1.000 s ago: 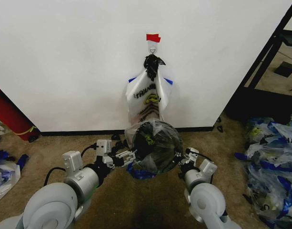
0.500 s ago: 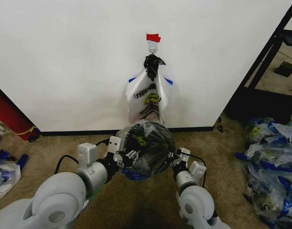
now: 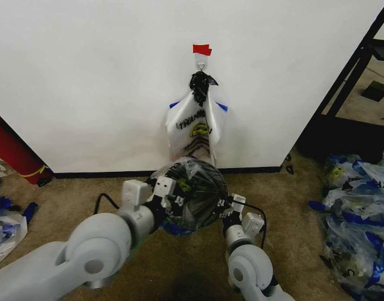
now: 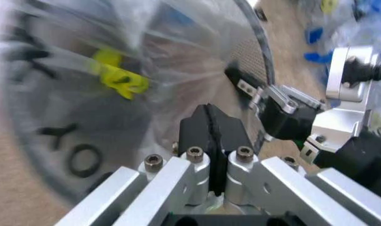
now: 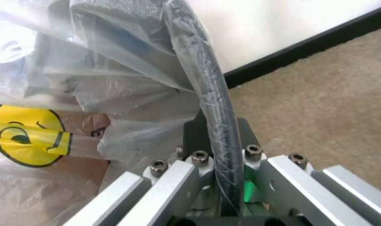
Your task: Pick up the garbage bag from the wall and place it over the trash bin.
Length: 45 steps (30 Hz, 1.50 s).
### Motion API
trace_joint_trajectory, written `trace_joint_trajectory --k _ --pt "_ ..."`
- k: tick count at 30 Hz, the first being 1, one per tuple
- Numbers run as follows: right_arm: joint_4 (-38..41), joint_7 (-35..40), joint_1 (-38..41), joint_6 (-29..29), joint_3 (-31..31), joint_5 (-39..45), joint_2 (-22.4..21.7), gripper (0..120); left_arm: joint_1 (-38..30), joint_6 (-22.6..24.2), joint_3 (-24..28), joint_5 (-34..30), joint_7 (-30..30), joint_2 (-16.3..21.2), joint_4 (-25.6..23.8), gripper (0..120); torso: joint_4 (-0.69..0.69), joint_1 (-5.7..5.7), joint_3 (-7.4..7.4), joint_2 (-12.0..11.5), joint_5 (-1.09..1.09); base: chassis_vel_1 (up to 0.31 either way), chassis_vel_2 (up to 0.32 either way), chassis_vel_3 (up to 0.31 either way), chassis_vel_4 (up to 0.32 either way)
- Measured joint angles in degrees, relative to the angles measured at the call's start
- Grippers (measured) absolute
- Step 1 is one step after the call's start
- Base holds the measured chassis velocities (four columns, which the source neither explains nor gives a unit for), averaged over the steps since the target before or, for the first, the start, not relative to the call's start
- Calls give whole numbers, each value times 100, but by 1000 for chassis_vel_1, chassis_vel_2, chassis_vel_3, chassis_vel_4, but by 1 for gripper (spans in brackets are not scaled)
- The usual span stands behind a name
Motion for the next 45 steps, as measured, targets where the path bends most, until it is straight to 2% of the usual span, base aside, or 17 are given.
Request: trace_joint_trajectory --k 5,6,11,17,18,24,31,40,45 --pt "1 1 -26 24 12 -85 68 0 -442 3 558 76 -261 -439 647 0 7 0 0 0 2 0 0 0 0" --pt "1 1 -26 24 12 -85 68 0 -442 3 558 76 -261 -439 647 0 7 0 0 0 2 0 0 0 0" --pt "-14 0 -29 46 15 -101 92 0 -700 -2 887 282 -478 -713 1264 0 4 0 0 0 3 0 0 0 0" --pt "-27 -2 -15 47 9 -108 97 0 -815 -27 1103 424 -594 -866 1617 0 4 0 0 0 3 0 0 0 0" --pt "-38 -3 8 48 7 -110 100 0 -829 -62 1217 487 -631 -984 1795 0 5 0 -1 0 2 0 0 0 0" --pt "-56 -10 10 54 1 -126 99 0 -931 -82 1348 519 -712 -1214 2009 0 4 0 0 0 3 0 0 0 0" --pt "-59 -29 4 80 -26 -147 102 0 -1090 -99 1569 638 -810 -1661 2571 0 4 0 -1 0 2 0 0 0 0" --pt "-41 -36 -19 87 -53 -139 78 0 -1178 -116 1675 750 -843 -1848 3078 0 4 0 0 0 2 0 0 0 0" --pt "-21 -36 -28 87 -67 -135 81 0 -1183 -117 1711 787 -865 -1884 3205 0 4 0 -1 0 2 0 0 0 0"
